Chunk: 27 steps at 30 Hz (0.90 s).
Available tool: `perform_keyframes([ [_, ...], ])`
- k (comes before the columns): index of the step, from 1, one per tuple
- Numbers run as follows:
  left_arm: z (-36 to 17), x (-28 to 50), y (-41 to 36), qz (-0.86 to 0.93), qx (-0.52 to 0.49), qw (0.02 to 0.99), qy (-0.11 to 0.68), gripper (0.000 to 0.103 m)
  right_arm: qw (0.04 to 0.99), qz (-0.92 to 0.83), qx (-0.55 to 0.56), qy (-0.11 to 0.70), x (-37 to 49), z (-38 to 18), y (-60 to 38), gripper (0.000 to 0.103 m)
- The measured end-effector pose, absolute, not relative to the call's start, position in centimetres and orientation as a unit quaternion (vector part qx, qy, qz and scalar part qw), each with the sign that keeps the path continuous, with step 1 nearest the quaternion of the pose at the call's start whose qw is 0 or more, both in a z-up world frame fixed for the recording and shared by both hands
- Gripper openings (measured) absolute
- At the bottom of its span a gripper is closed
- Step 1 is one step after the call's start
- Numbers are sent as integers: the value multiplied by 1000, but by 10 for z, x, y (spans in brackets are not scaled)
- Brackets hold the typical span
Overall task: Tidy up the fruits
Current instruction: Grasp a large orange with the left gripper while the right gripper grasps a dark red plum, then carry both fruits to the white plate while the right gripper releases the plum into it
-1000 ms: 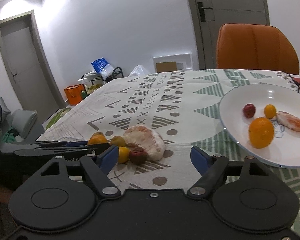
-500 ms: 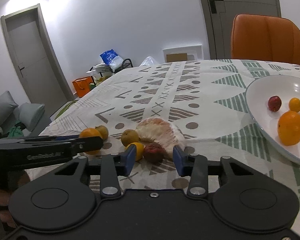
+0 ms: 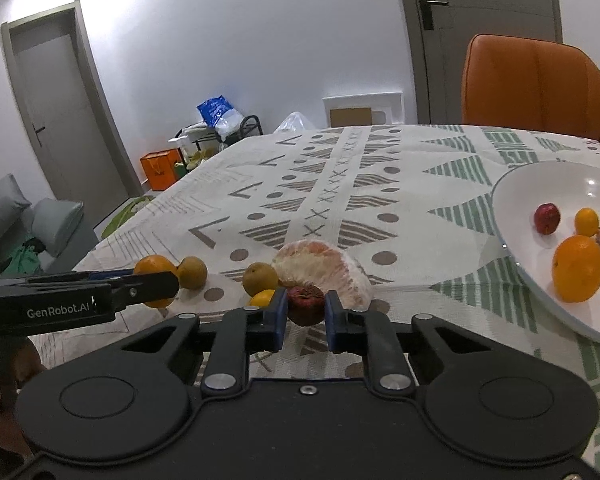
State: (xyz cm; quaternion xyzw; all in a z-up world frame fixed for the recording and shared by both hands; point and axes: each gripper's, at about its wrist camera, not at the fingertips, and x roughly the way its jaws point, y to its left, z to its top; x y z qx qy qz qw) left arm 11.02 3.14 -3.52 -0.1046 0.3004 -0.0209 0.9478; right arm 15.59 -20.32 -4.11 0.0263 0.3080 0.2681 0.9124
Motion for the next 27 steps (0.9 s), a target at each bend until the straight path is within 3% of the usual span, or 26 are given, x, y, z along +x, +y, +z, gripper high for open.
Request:
perform_keyframes([
  [27, -7, 112, -38, -88, -75, 953, 279, 35, 948, 181, 67, 252, 130, -5, -294, 18],
])
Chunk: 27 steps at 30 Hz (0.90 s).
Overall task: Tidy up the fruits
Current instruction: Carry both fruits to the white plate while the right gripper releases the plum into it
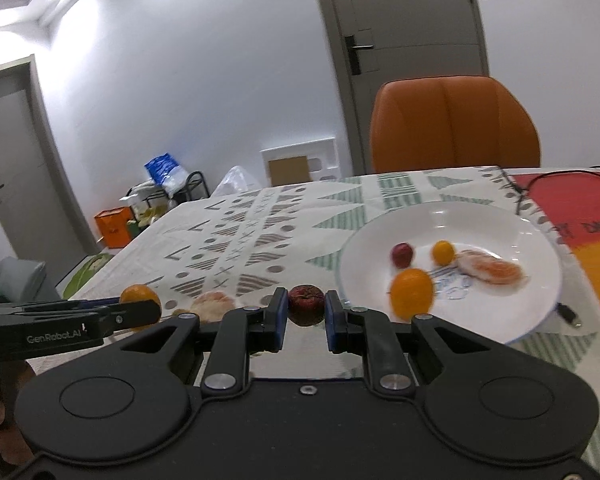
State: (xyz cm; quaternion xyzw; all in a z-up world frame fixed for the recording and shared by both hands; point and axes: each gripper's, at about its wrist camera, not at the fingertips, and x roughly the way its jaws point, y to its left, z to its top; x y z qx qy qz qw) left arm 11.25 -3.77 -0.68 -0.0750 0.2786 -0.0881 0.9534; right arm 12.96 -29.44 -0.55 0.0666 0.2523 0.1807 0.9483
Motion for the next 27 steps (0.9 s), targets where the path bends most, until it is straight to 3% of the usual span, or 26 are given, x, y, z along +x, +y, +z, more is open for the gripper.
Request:
perform_keyframes([
  [27, -5, 138, -95, -133, -48, 950, 277, 35, 958, 106, 97, 247, 132, -19, -366, 18],
])
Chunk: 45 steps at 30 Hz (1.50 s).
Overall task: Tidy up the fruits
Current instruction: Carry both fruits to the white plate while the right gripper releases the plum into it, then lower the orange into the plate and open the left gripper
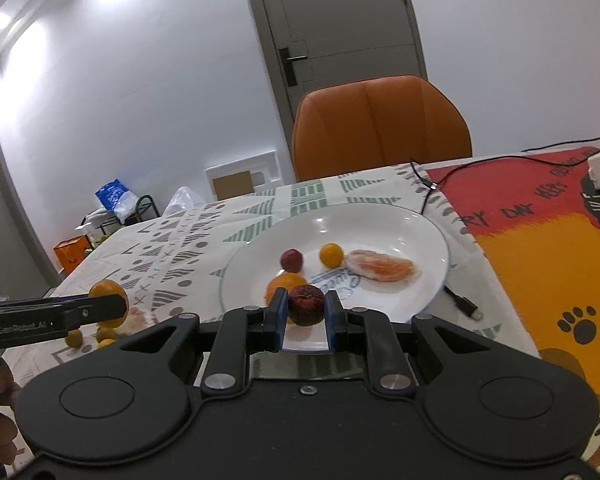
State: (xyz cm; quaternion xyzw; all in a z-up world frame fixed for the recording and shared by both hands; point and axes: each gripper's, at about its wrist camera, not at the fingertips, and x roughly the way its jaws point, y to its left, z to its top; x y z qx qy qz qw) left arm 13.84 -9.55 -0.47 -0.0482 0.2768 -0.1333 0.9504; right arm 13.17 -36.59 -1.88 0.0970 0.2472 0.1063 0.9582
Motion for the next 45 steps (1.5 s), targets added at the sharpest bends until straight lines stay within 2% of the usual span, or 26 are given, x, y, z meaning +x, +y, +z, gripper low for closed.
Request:
perform_keyframes([
  [6, -6, 148, -108, -143, -41, 948, 280, 35, 958, 96, 105, 249, 139, -24, -376, 19],
  [9, -6, 154, -114, -148, -38, 948, 280, 35, 960, 87, 111, 242, 141, -25, -380, 26],
  [33, -9, 196, -173, -188, -9, 945, 269, 35, 958, 66, 135, 242, 123, -35, -406, 31],
  [36, -9, 196, -175, -183, -9, 946, 268, 36, 959, 66, 136, 240, 122, -35, -407, 35],
  [40, -5, 192, -173, -170, 2, 950, 262, 45, 958, 69, 142, 238, 122, -35, -406, 36],
  [43, -2, 188, -164, -152, -5, 953, 263, 64, 958, 74, 145, 238, 122, -35, -405, 38],
  [45, -1, 184, -158, -142, -6, 955, 259, 72, 958, 77, 146, 236, 122, -34, -403, 42],
])
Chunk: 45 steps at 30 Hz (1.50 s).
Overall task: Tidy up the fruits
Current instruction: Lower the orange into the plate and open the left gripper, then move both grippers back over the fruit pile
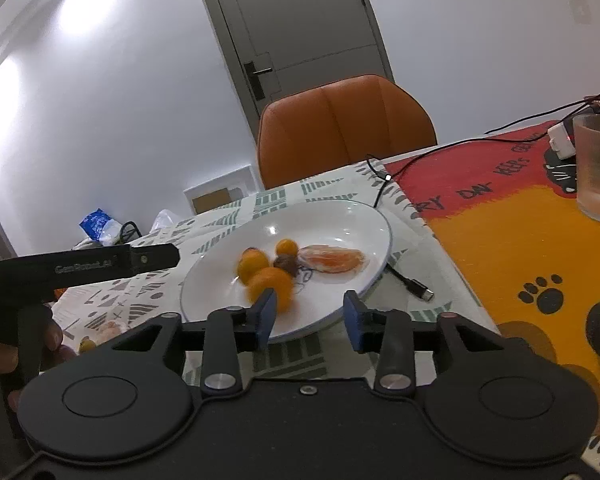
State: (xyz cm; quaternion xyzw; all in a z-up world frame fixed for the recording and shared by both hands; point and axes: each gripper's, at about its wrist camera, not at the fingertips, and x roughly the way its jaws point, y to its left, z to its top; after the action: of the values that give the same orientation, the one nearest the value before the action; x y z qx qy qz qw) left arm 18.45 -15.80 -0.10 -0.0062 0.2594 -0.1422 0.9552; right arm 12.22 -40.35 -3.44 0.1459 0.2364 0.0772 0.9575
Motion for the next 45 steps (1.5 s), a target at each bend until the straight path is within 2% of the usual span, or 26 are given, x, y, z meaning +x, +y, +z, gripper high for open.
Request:
perform_keyframes([
  [1, 0, 183, -155, -138, -5, 956, 259, 77, 958, 79, 147, 236, 122, -34, -402, 46],
  [3, 1, 179, -150, -129, 2, 958, 257, 80, 958, 81, 147, 233, 121, -33, -399, 50],
  [10, 6, 166, -126, -112, 5, 960, 255, 81, 960, 87, 146, 223, 117, -29, -389, 69],
  [17, 13, 155, -100, -87, -11, 964, 251, 82, 961, 104, 134, 219, 113, -24, -374, 80],
  [19, 15, 152, -91, -80, -17, 965, 250, 82, 961, 104, 134, 218, 113, -24, -372, 90],
  [21, 16, 149, -83, -71, -20, 966, 250, 82, 962, 102, 134, 216, 112, -24, -369, 95],
  [27, 16, 141, -59, -50, -29, 967, 249, 82, 961, 107, 131, 220, 114, -24, -358, 103],
  [32, 16, 137, -41, -36, -37, 967, 250, 87, 960, 118, 120, 222, 117, -23, -342, 103],
  [45, 3, 126, -5, 0, -57, 963, 264, 87, 953, 161, 91, 239, 121, -23, -299, 103],
])
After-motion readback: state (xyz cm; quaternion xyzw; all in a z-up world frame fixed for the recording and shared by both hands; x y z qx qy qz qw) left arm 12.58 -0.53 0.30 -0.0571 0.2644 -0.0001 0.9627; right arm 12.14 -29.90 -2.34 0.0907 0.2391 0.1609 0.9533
